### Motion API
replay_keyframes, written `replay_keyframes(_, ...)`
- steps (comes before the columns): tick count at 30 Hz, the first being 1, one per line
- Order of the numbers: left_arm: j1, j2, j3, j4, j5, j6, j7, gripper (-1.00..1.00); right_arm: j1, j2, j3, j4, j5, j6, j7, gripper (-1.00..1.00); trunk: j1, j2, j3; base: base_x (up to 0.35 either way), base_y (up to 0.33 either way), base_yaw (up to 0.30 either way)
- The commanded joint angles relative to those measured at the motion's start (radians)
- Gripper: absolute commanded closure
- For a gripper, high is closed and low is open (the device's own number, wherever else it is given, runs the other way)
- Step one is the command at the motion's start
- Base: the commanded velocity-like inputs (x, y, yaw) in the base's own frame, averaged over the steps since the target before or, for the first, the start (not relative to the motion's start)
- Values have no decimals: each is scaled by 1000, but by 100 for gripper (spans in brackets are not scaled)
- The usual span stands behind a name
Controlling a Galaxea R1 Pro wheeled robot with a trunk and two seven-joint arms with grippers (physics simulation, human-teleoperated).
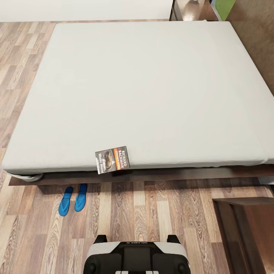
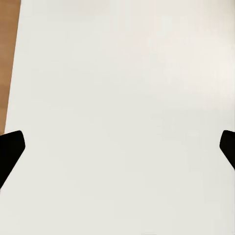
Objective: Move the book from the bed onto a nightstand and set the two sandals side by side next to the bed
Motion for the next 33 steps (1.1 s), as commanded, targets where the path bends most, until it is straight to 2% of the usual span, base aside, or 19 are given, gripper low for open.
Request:
replay_keyframes(1, 40, -7, -9, 2, 20, -1, 2, -100, -1, 0, 5, -5, 4, 9, -3, -100, 0, 0, 0, 0, 0, 0)
replay_keyframes(5, 179, -43, -7, 4, 68, -8, -1, -100, -8, 0, 6, -7, 6, 9, -2, -100, 0, 0, 0, 0, 0, 0)
replay_keyframes(10, 307, -96, -5, 6, 96, -30, -10, -100, -11, 1, 7, -7, 7, 9, -1, -100, 0, 0, 0, 0, 0, 0)
replay_keyframes(12, 363, -125, -4, 6, 120, -38, -16, -100, -11, 2, 7, -6, 6, 9, -1, -100, 0, 0, 0, 0, 0, 0)
replay_keyframes(16, 473, -183, -4, 5, 196, -49, -23, -100, -12, 2, 8, -4, 6, 9, -1, -100, 0, 0, 0, 0, 0, 0)
replay_keyframes(17, 539, -218, -4, 5, 238, -58, -26, -100, -12, 2, 9, 0, 7, 9, -1, -100, 0, 0, 0, 0, 0, 0)
replay_keyframes(20, 587, -243, -4, 5, 260, -77, -28, -100, -12, 2, 9, 2, 7, 9, -1, -100, 0, 0, 0, 0, 0, 0)
replay_keyframes(23, 616, -257, -4, 5, 273, -97, -31, -100, -12, 1, 9, 3, 8, 9, -1, -100, 0, 0, 0, 0, 0, 0)
replay_keyframes(33, 644, -284, -2, 5, 290, -118, -40, -100, -12, 4, 8, -2, 9, 9, -1, -100, 0, 0, 0, 0, 0, 0)
